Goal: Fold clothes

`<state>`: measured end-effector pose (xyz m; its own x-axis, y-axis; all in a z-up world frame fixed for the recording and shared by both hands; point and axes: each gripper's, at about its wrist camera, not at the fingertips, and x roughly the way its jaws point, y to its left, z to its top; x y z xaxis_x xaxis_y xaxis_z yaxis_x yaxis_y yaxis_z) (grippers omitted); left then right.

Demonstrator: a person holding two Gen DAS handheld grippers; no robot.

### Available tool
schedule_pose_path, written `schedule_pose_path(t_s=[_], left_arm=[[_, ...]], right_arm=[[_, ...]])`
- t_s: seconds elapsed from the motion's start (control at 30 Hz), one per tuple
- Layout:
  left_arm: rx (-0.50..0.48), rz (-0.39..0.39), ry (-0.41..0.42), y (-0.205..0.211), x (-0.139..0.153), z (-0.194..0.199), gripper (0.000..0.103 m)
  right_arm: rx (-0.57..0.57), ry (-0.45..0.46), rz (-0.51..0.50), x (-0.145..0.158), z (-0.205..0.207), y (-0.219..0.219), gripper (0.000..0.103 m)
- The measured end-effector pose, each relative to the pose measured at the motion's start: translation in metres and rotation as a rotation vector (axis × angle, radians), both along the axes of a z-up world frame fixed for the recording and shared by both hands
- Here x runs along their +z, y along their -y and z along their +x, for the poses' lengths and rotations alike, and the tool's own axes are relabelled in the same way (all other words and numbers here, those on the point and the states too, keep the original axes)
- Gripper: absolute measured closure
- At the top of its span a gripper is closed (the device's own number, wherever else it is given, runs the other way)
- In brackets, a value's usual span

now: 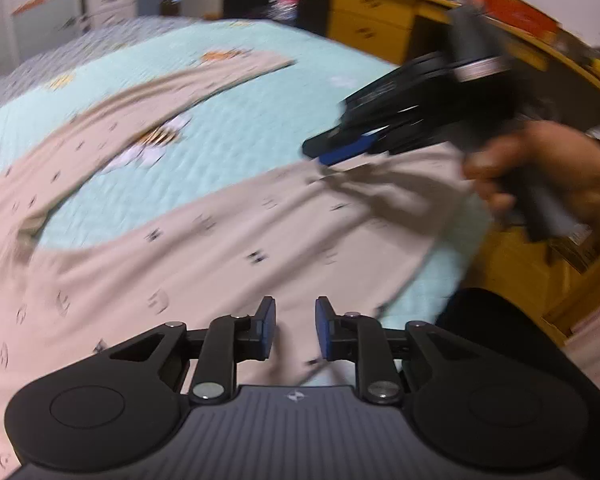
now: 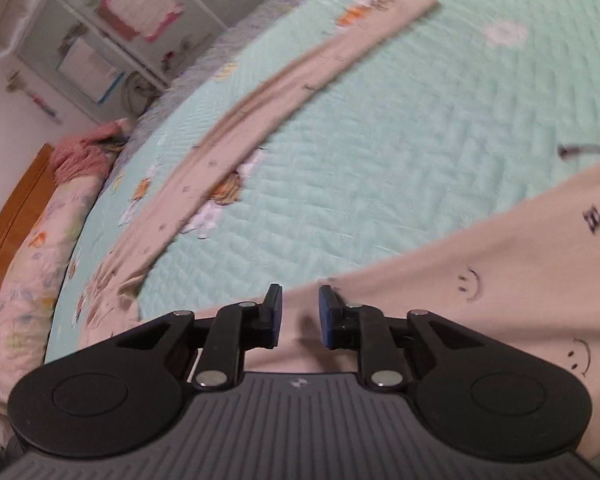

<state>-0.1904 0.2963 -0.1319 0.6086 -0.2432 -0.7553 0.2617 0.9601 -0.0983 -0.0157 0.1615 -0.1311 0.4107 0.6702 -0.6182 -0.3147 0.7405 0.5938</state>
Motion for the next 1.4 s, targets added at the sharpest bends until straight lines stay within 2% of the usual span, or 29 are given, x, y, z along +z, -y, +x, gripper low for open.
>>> schedule_pose_path(t_s=[0.13,0.2,0.23,0.27,0.37,0.4,0.43,0.5,0.53,0.6,0.63,0.67,0.8,0.87,0.97,1.03,1.13,1.2,1.3,1.4], left_arm=[[0.022,-0.059,-0.055,-0.006,-0.014,0.003,0.077],[0.025,-0.083,-0.071,-0.006,-0.014,0.002,0.076],[0.032,-0.101,-0.082,-0.008,-0.015,0.002,0.076],[0.038,-0.117,-0.088,-0.011,-0.017,0.002,0.076],[0.048,-0.151,-0.096,-0.016,-0.018,0.0,0.076],[0.047,-0.156,-0.097,-0.017,-0.018,-0.001,0.076],[0.044,-0.156,-0.096,-0.017,-0.018,-0.002,0.076],[0.037,-0.151,-0.089,-0.016,-0.019,-0.004,0.076],[0.033,-0.148,-0.085,-0.016,-0.019,-0.005,0.076],[0.027,-0.141,-0.079,-0.015,-0.019,-0.007,0.076],[0.025,-0.137,-0.077,-0.015,-0.019,-0.007,0.076],[0.024,-0.134,-0.077,-0.015,-0.019,-0.008,0.076],[0.024,-0.134,-0.075,-0.017,-0.019,-0.011,0.076],[0.029,-0.14,-0.073,-0.02,-0.017,-0.014,0.075],[0.053,-0.186,-0.07,-0.028,-0.013,-0.018,0.075],[0.082,-0.251,-0.061,-0.037,-0.009,-0.02,0.075],[0.124,-0.316,-0.034,-0.048,-0.001,-0.018,0.075],[0.157,-0.325,-0.023,-0.053,0.003,-0.013,0.075],[0.204,-0.332,-0.033,-0.057,0.005,0.001,0.075],[0.229,-0.325,-0.035,-0.055,0.009,0.017,0.075]], right_arm=[[0.254,-0.027,-0.018,0.002,-0.012,-0.051,0.068],[0.313,-0.061,-0.051,-0.008,-0.01,-0.074,0.068],[0.294,-0.06,-0.072,-0.012,-0.006,-0.078,0.074],[0.254,-0.049,-0.095,-0.014,-0.001,-0.078,0.103],[0.139,0.006,-0.123,-0.013,0.006,-0.076,0.103],[0.12,0.034,-0.121,-0.007,0.001,-0.077,0.1],[0.145,0.063,-0.102,0.0,-0.007,-0.083,0.095],[0.251,0.096,-0.056,0.01,-0.023,-0.102,0.094],[0.324,0.089,-0.041,0.012,-0.029,-0.114,0.094],[0.455,0.057,-0.063,0.007,-0.037,-0.137,0.086],[0.463,0.04,-0.092,0.0,-0.035,-0.143,0.088],[0.45,0.024,-0.123,-0.008,-0.032,-0.147,0.103],[0.154,0.027,-0.062,-0.013,-0.007,-0.115,0.103],[0.049,0.073,-0.074,0.0,-0.007,-0.096,0.092],[0.05,0.068,0.017,0.013,-0.018,-0.061,0.089],[0.091,0.061,-0.002,0.018,-0.033,-0.05,0.084],[0.103,0.037,0.013,0.018,-0.057,-0.028,0.084],[0.061,0.03,0.058,0.019,-0.071,-0.005,0.084],[0.034,0.022,0.025,0.019,-0.08,0.008,0.083],[0.086,0.038,0.006,0.018,-0.092,0.002,0.084]])
